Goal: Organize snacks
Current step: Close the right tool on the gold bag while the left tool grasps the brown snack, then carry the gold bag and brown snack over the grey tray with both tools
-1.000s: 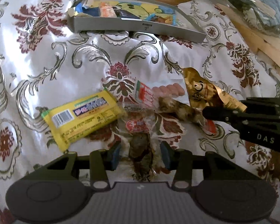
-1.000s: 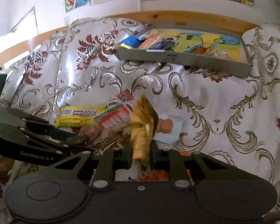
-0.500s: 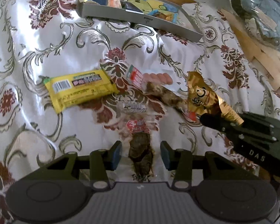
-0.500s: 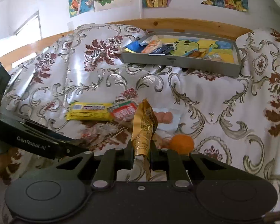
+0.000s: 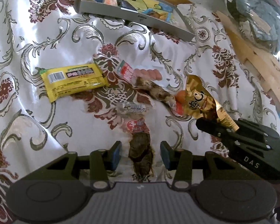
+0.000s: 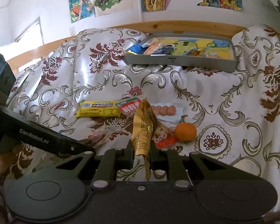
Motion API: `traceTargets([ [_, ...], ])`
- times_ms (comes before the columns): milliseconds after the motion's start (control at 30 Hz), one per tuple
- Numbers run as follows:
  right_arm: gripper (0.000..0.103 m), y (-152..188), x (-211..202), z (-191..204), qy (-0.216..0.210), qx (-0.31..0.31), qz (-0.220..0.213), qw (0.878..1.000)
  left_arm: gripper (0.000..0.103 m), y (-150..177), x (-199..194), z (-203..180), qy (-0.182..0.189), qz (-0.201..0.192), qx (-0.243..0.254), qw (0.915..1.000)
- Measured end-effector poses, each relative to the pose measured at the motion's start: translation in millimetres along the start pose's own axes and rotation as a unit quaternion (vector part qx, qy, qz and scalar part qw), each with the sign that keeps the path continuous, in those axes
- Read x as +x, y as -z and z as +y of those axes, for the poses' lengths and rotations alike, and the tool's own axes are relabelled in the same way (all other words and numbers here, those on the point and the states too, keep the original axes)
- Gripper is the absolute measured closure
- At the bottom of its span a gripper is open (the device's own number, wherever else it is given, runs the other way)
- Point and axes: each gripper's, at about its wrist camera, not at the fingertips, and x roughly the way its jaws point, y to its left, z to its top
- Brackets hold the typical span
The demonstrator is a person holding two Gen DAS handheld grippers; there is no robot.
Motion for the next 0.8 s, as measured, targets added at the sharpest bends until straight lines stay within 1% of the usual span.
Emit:
traceTargets([
  [233,0.087,-8.6,-10.2,-4.2,0.010,0.001,-0.014,1.000,0.055,-2.8,-7.7,-7.7,0.020,-0.017,0.005,0.9996],
  [400,0.087,-15.7,-12.1,-6.3,0.013,0.004,-0.023,1.000,0.055,-10.3,-16.2,-7.9,0.022,-0.047,0.003,0.9986],
  [467,0.087,-18.2,-11.2,-6.1,0.012,0.003,-0.025,1.000,0.055,-15.8,-19.1,-7.1,0.015,-0.058,0.000,0.9982],
  [600,0.087,-23.8,-6.3,-6.1,0.005,-0.002,-0.027,1.000,0.055,-33.4,-22.8,-4.7,0.004,-0.078,-0.005,0.9969],
  [800,0.087,-40.4,10.1,-11.2,-0.012,0.000,-0.038,0.999,0.055,-73.9,-17.1,2.5,-0.012,-0.110,-0.023,0.9936],
])
